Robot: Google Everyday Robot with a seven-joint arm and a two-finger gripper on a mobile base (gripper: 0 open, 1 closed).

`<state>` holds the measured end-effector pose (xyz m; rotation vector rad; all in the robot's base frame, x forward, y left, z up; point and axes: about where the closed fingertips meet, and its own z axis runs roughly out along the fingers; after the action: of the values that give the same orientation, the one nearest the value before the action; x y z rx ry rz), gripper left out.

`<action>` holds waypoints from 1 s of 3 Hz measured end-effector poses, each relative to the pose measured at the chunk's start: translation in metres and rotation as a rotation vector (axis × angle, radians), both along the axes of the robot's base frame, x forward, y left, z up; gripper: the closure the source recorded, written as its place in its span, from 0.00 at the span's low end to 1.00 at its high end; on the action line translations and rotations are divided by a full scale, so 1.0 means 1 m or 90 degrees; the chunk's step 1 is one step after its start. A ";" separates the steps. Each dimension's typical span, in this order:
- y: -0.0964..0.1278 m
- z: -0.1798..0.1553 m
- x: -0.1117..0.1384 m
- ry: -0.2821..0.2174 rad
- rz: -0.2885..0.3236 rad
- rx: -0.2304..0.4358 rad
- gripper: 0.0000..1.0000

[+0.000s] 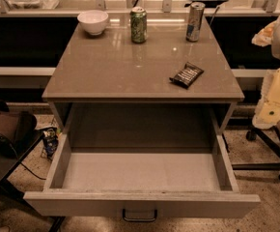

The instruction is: Place rxbar chocolate into top drawer

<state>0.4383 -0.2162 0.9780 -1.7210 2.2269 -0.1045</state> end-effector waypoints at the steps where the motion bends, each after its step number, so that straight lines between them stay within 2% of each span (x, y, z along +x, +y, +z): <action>1: 0.000 0.000 0.000 0.000 0.000 0.000 0.00; 2: 0.006 0.015 0.003 -0.025 0.030 0.006 0.00; 3: 0.038 0.032 0.029 -0.048 0.168 0.000 0.00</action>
Offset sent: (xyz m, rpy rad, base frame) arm 0.0059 0.0143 0.0347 0.0263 -0.0801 0.1247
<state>0.4674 -0.1783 1.0100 -1.9582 1.9275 -0.1066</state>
